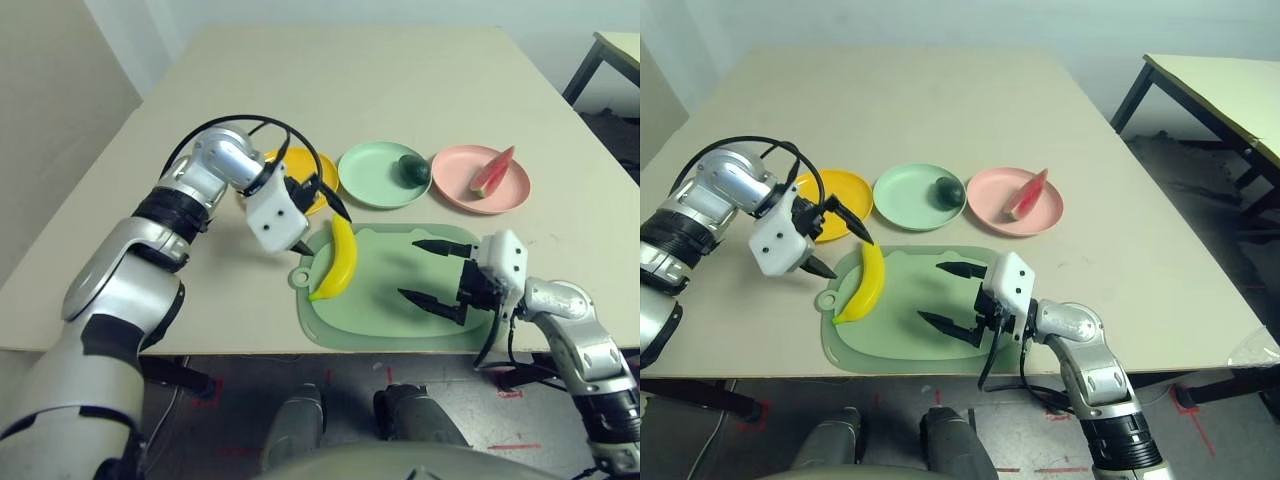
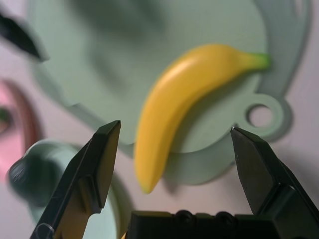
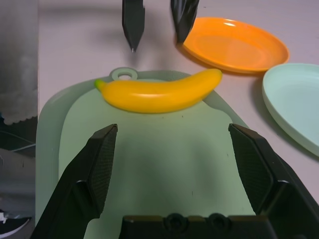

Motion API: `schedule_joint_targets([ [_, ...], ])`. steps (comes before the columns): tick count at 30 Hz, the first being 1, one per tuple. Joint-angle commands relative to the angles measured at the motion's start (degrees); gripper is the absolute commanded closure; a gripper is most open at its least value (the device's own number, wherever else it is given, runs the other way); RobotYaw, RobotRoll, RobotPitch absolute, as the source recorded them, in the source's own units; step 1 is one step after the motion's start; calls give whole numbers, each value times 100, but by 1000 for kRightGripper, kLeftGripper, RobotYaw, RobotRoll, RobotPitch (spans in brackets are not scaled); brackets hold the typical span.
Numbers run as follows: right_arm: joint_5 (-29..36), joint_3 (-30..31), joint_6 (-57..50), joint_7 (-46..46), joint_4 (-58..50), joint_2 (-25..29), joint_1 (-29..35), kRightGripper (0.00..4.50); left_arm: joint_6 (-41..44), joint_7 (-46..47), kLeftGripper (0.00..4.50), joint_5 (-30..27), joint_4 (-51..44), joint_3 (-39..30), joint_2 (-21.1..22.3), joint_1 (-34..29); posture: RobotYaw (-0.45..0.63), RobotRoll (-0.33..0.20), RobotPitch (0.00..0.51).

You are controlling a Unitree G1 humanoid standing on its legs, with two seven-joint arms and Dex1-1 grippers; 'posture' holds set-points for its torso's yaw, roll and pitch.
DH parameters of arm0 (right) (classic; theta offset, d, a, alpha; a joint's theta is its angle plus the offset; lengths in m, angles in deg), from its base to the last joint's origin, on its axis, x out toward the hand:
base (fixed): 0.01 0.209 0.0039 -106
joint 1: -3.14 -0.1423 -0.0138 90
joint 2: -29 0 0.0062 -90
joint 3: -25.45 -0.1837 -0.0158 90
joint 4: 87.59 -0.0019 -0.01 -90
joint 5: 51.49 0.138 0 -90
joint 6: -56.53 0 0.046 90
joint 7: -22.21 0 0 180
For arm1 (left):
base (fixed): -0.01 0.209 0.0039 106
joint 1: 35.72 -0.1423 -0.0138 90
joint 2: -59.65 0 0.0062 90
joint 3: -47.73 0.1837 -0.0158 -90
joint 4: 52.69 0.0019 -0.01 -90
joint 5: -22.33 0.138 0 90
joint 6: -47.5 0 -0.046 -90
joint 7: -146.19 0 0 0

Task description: Place the fruits into color-matched plates.

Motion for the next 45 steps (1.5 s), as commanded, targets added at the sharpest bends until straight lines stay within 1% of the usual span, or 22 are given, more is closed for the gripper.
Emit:
schedule_joint_targets([
  [1, 41, 6, -14, 76, -4, 55, 63, 20, -573, -42, 0, 448, 708, 61, -359, 185, -95, 0, 102],
  [6, 86, -22, -73, 222, -234, 118, 278, 20, -745, 296, 0, 940, 1264, -134, -833, 266, -125, 0, 103],
  [10, 98, -42, -139, 392, -414, 132, 445, 20, -563, 720, 0, 1404, 1437, -275, -1004, 219, -135, 0, 101],
  [13, 111, -56, -183, 518, -501, 124, 518, 20, -477, 755, 0, 1521, 1463, -335, -1034, 102, -137, 0, 98],
  [15, 116, -48, -197, 567, -540, 128, 545, 0, -397, 662, 414, 1496, 1457, -375, -1030, 39, -135, 0, 96],
  [17, 118, -31, -205, 592, -551, 135, 541, 0, -281, 515, 924, 1460, 1446, -414, -1020, -6, -132, 0, 97],
  [22, 143, -23, -221, 594, -485, 153, 416, 0, -174, 227, 2667, 1350, 1396, -546, -993, -80, -127, 0, 97],
  [23, 147, -26, -223, 593, -464, 154, 382, 0, -150, 155, 2818, 1314, 1389, -575, -991, -90, -126, 0, 97],
  [29, 140, 6, -207, 603, -414, 136, 344, 0, 26, -58, 2821, 1051, 1305, -709, -926, -48, -120, 0, 93],
  [31, 130, 25, -187, 612, -416, 118, 370, 0, 175, -58, 2821, 873, 1272, -829, -827, 88, -119, 0, 91],
  [33, 111, 16, -140, 642, -395, 91, 390, 0, 456, -57, 2821, 776, 1363, -1131, -677, 338, -113, 0, 92],
  [35, 71, 13, -43, 660, -345, 63, 440, 0, 652, 243, 2821, 1016, 1551, -1344, -467, 611, -112, 0, 91],
  [37, 42, 25, 35, 663, -308, 52, 491, 0, 752, 496, 2821, 1255, 1657, -1426, -361, 730, -101, 0, 92],
  [40, -255, -1, 322, 1046, -137, -98, 694, 0, 1167, 2058, 2821, 2175, 1835, -1362, -66, 1014, -91, 0, 93],
  [41, -442, 0, 377, 1254, -64, -139, 737, 0, 1389, 2733, 2821, 2566, 1875, -1261, 11, 1092, -91, 0, 93],
  [43, -640, 6, 422, 1495, 4, -200, 782, 0, 1725, 3666, 2821, 3123, 1950, -1122, 67, 1160, -89, 0, 94],
  [45, -671, 10, 412, 1639, -19, -268, 844, 0, 2126, 4498, 2821, 3583, 2047, -992, 77, 1147, -101, 0, 94],
])
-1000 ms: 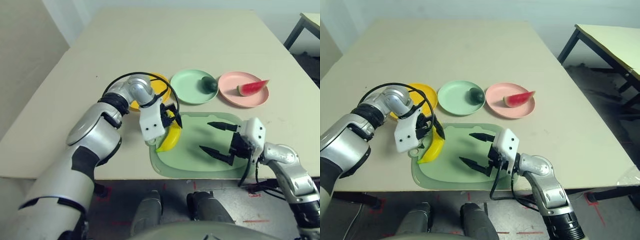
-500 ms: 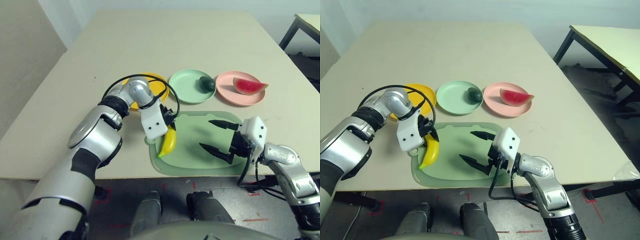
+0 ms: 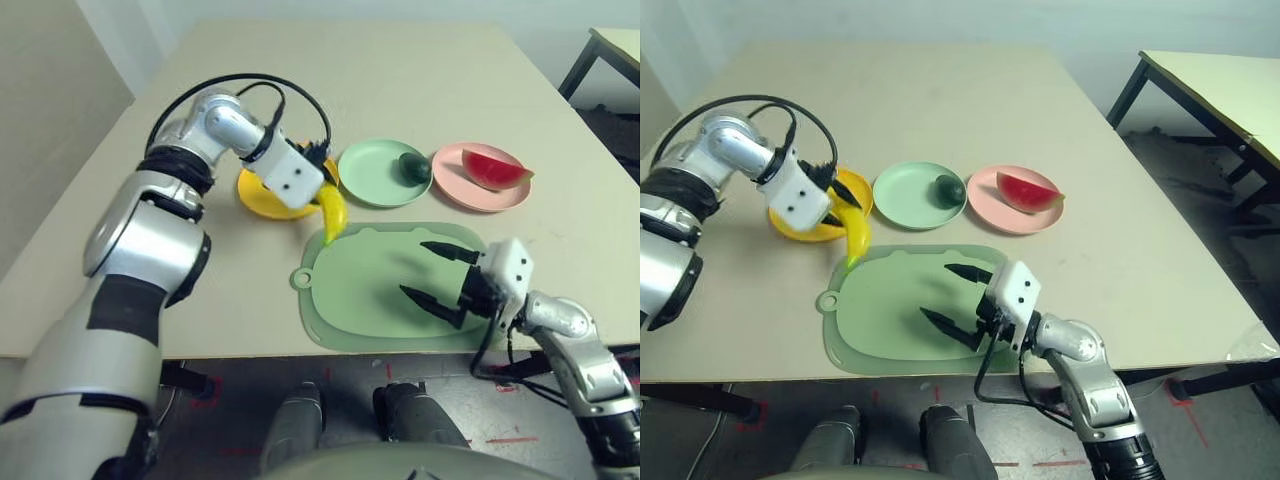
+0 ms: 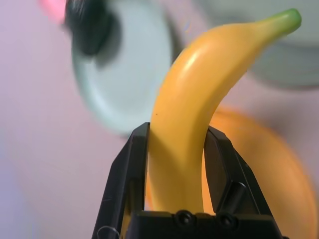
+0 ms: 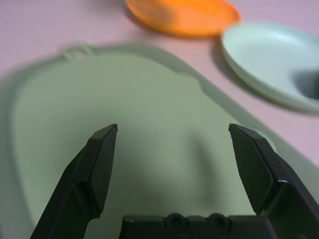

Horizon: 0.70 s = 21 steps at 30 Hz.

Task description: Place the fruits into color-matched plates.

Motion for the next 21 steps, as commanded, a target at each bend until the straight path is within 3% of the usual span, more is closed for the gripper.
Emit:
schedule_joint_targets([
  [1, -112, 5, 46, 281, -16, -127, 129, 0, 707, 1402, 2821, 857, 186, 258, -5, 31, -102, 0, 94],
  [5, -91, 8, -27, 430, -170, -193, 253, 0, 1336, 2229, 2821, 1344, 353, 405, -150, -230, -123, 0, 94],
  [11, -8, -58, -222, 583, -526, -151, 508, 0, 1851, 2857, 2821, 1621, 464, 330, -328, -577, -142, 0, 102],
  [19, 58, -145, -370, 595, -488, -77, 424, 0, 1975, 3021, 140, 1744, 487, 241, -242, -715, -131, 0, 111],
  [21, 56, -118, -392, 599, -475, -96, 377, 0, 1935, 3002, 27, 1700, 475, 170, -169, -687, -118, 0, 111],
])
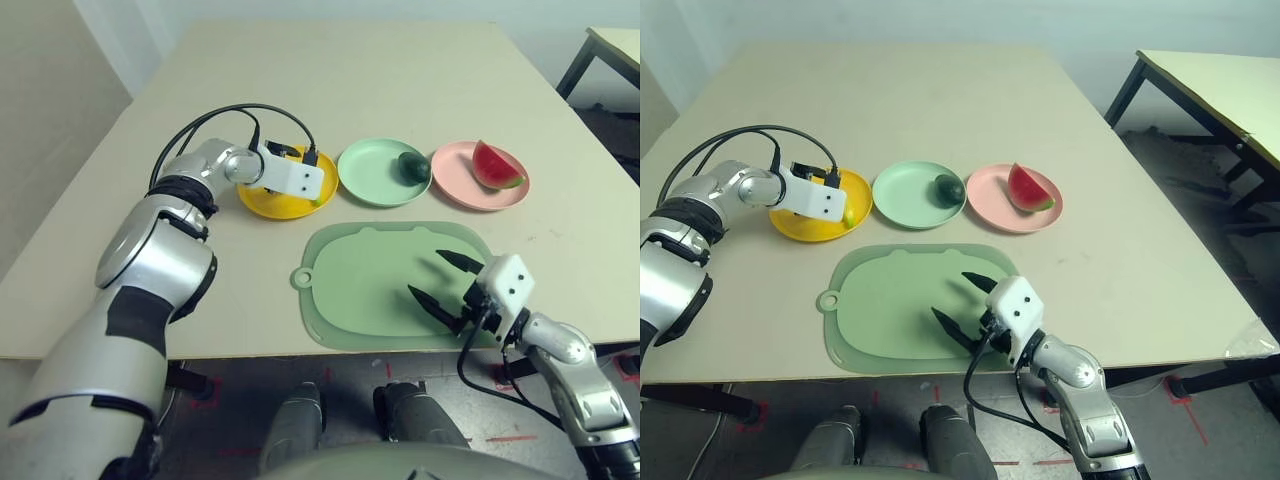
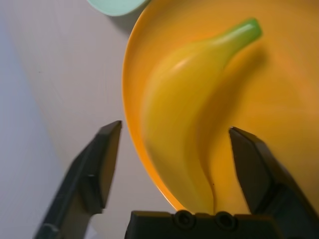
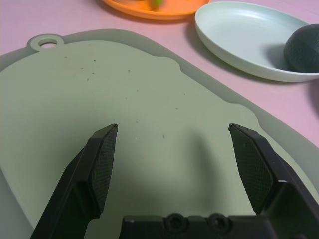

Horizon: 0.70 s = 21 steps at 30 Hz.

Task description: Place the fruits into color-matched plates.

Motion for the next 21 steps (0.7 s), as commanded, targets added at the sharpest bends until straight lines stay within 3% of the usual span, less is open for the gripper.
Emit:
schedule_joint_targets([
  [1, 64, -21, -89, 30, 4, 1, -73, 0, -82, -29, 27, -62, 33, -178, 153, -26, -108, 0, 111],
  [6, 49, 0, -25, 144, 92, -146, -200, 0, -125, -354, 27, -841, -21, -1029, 468, -109, -69, 0, 116],
  [13, -86, -216, 328, 529, 208, -329, -87, 0, 665, -1833, 27, -3691, -429, -3787, 699, -1161, -15, 0, 131],
  [17, -59, -499, 573, 733, 216, -357, 96, 0, 1449, -2235, 27, -5072, -1762, -4875, 532, -2236, 24, 0, 145],
  [21, 95, -812, 720, 886, 218, -438, 337, 0, 2378, -2023, 27, -5695, -3780, -5145, 236, -3505, 55, 0, 159],
])
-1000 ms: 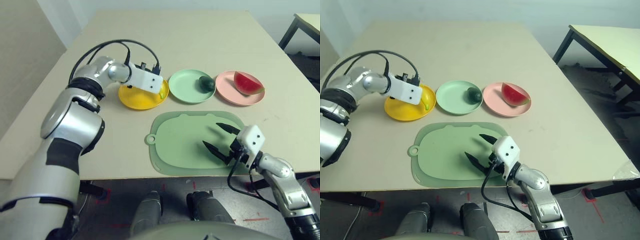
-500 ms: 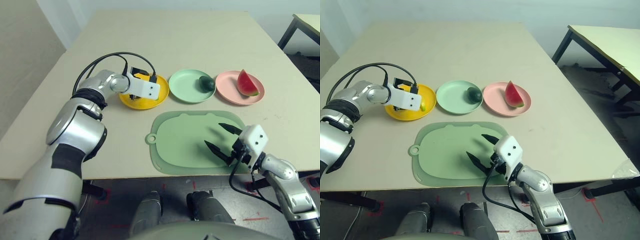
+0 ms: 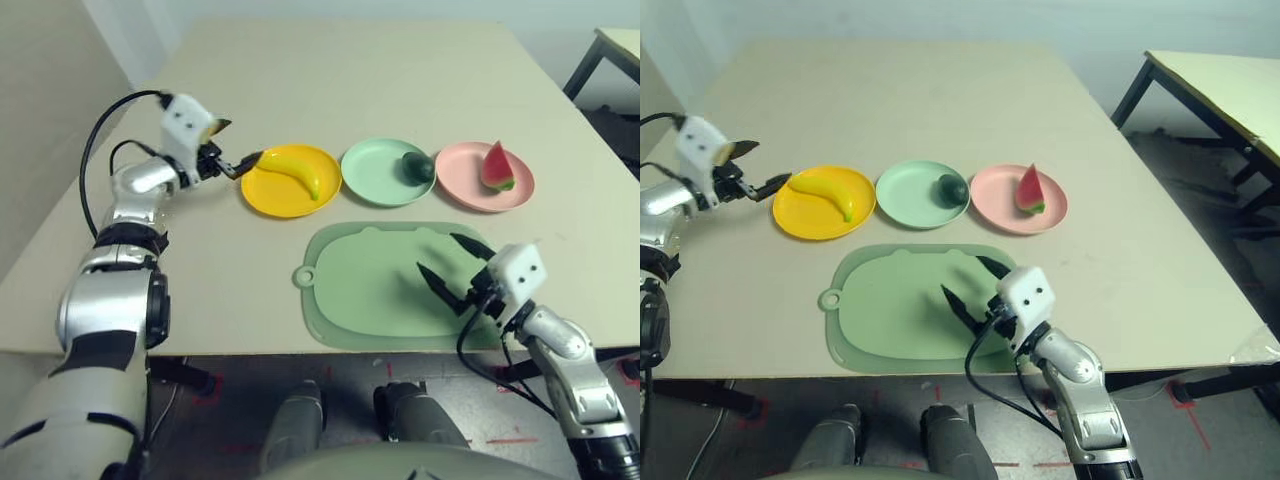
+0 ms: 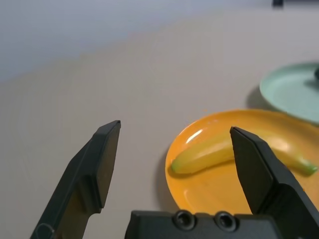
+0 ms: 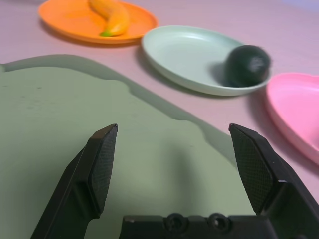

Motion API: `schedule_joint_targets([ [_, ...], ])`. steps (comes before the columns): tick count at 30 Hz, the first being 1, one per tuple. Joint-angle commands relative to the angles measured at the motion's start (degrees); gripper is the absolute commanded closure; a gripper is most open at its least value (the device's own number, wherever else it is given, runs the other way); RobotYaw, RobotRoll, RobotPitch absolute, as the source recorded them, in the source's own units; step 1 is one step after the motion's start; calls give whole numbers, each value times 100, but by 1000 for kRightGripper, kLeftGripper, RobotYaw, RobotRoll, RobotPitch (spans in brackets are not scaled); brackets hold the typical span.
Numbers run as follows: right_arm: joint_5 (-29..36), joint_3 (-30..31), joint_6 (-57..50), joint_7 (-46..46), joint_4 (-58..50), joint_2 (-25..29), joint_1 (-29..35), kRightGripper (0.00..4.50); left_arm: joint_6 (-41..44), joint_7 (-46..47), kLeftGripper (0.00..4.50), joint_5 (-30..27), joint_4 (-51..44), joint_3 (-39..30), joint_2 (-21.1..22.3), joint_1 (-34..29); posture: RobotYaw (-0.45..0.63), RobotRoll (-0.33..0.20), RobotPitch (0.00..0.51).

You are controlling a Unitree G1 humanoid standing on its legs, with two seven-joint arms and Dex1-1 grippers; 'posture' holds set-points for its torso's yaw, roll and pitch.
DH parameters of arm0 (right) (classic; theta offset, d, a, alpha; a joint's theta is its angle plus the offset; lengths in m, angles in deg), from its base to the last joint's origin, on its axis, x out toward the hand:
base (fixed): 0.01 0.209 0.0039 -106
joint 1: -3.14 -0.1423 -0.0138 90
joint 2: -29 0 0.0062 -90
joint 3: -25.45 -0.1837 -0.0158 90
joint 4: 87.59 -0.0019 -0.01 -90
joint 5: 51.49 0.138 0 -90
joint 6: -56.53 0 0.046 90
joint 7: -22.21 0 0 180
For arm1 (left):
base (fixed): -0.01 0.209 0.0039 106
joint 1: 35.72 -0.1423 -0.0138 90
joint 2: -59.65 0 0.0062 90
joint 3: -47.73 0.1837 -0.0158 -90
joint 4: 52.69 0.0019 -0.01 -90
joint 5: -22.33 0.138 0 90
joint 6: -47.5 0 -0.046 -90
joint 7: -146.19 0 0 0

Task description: Place the fruits into color-matched plates.

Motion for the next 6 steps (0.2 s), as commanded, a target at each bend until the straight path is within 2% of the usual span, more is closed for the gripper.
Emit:
schedule_joint_targets([
  [1, 189, -317, 140, 152, -7, -86, 258, 0, 809, 216, 27, -447, -1541, -106, -251, -843, 53, 0, 162],
  [3, 344, -557, 121, 253, -67, -141, 428, 0, 1168, 446, 27, -527, -2221, -95, -396, -1242, 49, 0, 169],
  [6, 394, -823, 106, 324, -10, -127, 631, 0, 1381, 636, 27, -500, -2566, -27, -543, -1452, 40, 0, 175],
])
